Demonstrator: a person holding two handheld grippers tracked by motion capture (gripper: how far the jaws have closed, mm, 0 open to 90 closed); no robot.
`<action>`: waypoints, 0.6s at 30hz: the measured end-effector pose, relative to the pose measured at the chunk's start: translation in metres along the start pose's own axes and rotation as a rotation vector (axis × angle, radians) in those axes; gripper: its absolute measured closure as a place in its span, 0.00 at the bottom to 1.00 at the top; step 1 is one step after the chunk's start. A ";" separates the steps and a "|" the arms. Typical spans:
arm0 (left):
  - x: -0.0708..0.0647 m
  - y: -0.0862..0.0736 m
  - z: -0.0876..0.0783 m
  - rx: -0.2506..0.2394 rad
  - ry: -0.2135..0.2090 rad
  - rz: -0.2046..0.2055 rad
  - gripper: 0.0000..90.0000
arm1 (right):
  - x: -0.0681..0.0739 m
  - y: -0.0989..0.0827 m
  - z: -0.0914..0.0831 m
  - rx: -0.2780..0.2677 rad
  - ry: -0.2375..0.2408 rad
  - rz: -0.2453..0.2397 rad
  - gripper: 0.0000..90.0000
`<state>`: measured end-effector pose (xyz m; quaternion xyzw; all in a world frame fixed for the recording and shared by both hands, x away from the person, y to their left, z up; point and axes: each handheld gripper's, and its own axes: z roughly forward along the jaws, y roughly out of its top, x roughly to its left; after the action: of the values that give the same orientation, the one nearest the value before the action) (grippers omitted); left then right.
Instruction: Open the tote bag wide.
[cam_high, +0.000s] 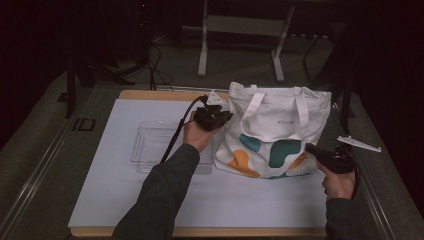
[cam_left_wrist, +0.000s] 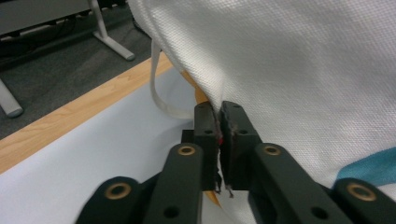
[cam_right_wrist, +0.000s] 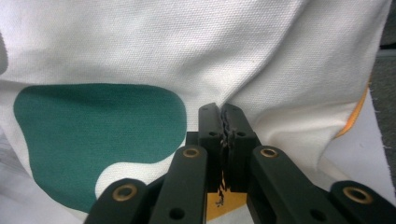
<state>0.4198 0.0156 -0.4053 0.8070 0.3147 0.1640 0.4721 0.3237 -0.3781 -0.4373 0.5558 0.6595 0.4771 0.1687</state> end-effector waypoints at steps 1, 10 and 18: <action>-0.001 0.000 0.000 0.001 0.004 -0.001 0.97 | 0.001 0.000 -0.001 -0.002 -0.004 -0.007 0.99; -0.003 0.003 -0.013 -0.013 0.002 0.012 0.98 | 0.004 -0.003 -0.009 -0.024 -0.024 -0.043 1.00; -0.012 0.005 -0.027 -0.043 -0.017 0.034 0.98 | 0.010 -0.006 -0.022 -0.041 -0.033 -0.085 1.00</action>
<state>0.3978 0.0239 -0.3866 0.8032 0.2931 0.1720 0.4892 0.3008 -0.3785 -0.4285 0.5315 0.6699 0.4736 0.2108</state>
